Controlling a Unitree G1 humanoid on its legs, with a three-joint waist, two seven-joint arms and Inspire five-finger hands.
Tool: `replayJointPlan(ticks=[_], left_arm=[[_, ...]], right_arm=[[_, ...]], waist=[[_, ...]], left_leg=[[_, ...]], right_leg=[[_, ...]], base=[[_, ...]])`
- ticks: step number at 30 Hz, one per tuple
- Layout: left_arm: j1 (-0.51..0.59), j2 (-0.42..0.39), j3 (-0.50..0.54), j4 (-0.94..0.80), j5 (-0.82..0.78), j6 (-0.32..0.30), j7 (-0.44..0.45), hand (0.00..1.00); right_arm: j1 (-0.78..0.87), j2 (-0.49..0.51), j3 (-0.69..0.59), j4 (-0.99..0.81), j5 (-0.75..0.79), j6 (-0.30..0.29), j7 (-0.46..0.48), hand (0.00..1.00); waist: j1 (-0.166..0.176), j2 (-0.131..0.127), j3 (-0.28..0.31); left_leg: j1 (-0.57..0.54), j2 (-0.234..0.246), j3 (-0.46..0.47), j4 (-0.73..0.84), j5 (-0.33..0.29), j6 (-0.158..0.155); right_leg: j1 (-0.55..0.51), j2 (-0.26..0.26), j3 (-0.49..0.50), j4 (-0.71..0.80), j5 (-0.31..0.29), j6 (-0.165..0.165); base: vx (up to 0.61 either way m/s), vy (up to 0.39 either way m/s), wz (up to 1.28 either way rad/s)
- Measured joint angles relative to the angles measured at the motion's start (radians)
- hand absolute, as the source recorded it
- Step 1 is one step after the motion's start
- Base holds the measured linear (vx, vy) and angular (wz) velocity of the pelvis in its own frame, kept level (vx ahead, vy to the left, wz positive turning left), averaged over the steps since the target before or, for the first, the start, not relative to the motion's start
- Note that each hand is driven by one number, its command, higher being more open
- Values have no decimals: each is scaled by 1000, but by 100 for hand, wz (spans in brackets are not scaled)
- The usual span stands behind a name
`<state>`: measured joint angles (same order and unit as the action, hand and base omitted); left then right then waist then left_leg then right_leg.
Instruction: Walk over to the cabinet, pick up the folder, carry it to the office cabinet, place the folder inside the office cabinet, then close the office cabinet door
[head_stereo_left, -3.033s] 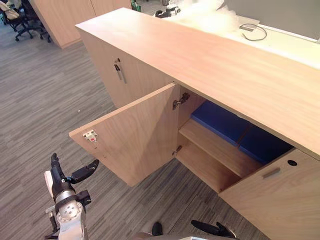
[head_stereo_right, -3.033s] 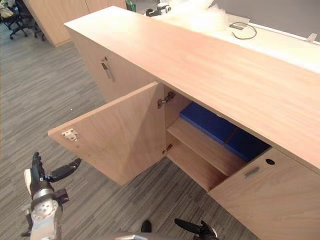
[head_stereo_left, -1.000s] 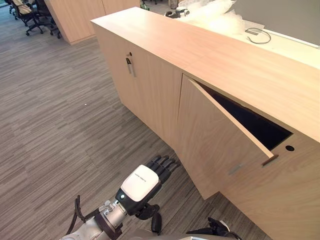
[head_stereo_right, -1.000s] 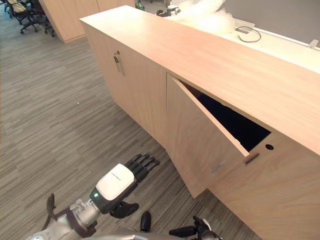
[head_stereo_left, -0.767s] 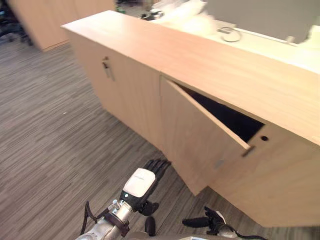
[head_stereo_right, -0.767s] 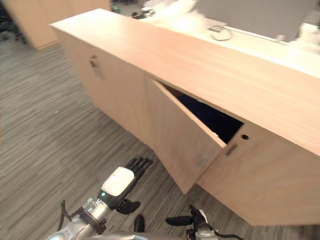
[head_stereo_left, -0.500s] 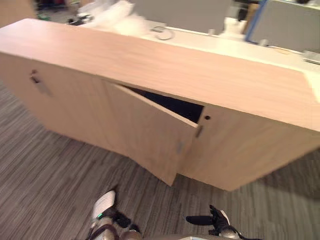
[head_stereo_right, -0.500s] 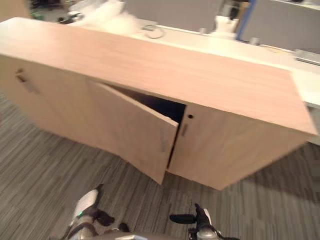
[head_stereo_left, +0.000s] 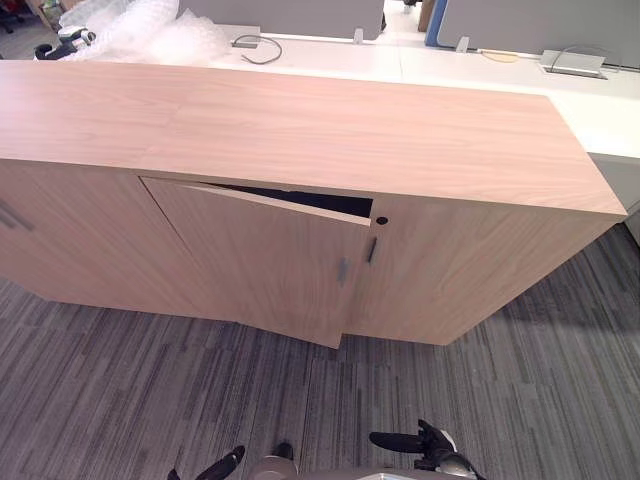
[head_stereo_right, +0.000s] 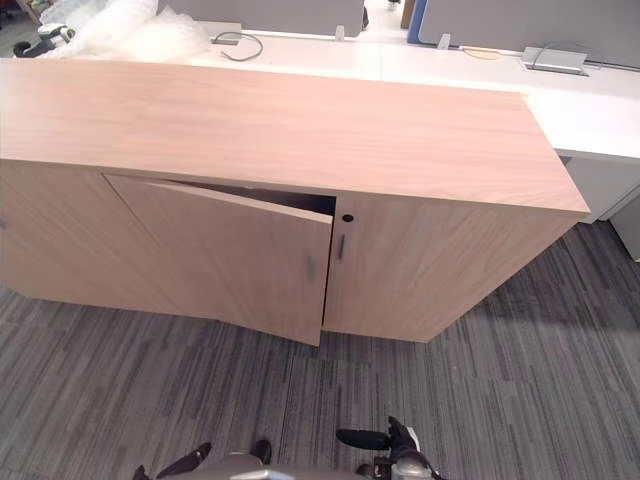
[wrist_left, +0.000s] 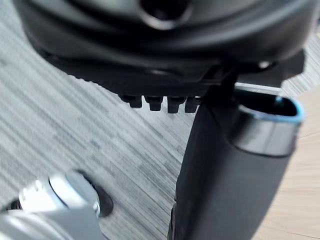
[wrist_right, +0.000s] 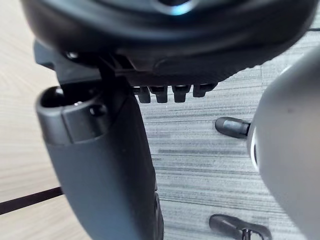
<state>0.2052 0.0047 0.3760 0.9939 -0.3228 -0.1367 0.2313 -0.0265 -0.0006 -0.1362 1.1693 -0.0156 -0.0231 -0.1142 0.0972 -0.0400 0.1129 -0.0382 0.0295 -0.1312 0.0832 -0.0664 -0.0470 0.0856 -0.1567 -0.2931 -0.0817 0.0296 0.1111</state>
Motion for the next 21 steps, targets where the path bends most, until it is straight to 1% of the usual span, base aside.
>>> replayJointPlan(ticks=[1, 5, 9, 12, 17, 20, 21], left_arm=[[-2, 1, -2, 12, -46, 7, -49, 100], [-1, 4, -7, 47, -181, 10, -146, 100], [-1, 9, -13, 54, -194, 12, -183, 100], [0, 28, -52, 62, -173, 12, -196, 100], [0, 37, -68, 70, -119, 10, -200, 100], [-3, 53, -103, 69, -26, 4, -200, 100], [-3, 63, -129, 69, 2, 3, -200, 100]], right_arm=[[0, 1, -1, 1, 0, 2, 4, 100], [1, 1, -4, 1, 3, 6, 11, 100], [3, 4, -49, 2, 17, 14, 27, 100], [9, 6, -85, 2, 17, 16, 28, 100], [20, 3, -127, 2, 16, 22, 28, 100], [21, 2, -141, 3, 15, 25, 26, 100], [22, 3, -157, 3, 15, 27, 26, 100]], waist=[[0, 2, -1], [1, 4, -7], [0, 3, -8], [-1, 2, -17], [-3, 6, -35], [-6, 10, -40], [-10, 12, -46]], left_leg=[[10, -2, 2, -12, 5, 1], [32, -1, 2, -51, 26, -2], [55, -2, 2, -66, 34, -3], [71, -4, 4, -77, 37, -1], [76, -9, 4, -81, 39, -1], [77, -9, 3, -83, 42, 1], [79, -9, 3, -86, 44, 1]], right_leg=[[4, -2, 0, -2, 2, 1], [7, -4, -1, -2, 3, 3], [23, -6, -2, -2, 5, 4], [34, -9, -2, -2, 5, 5], [37, -14, -2, -2, 6, 7], [37, -14, -3, -2, 7, 8], [37, -14, -3, -2, 7, 9]], base=[[-39, 55, -2], [-43, 16, 0], [-8, 0, 0], [0, 0, 0], [0, 0, 0], [0, 0, 0], [0, 0, 0]])
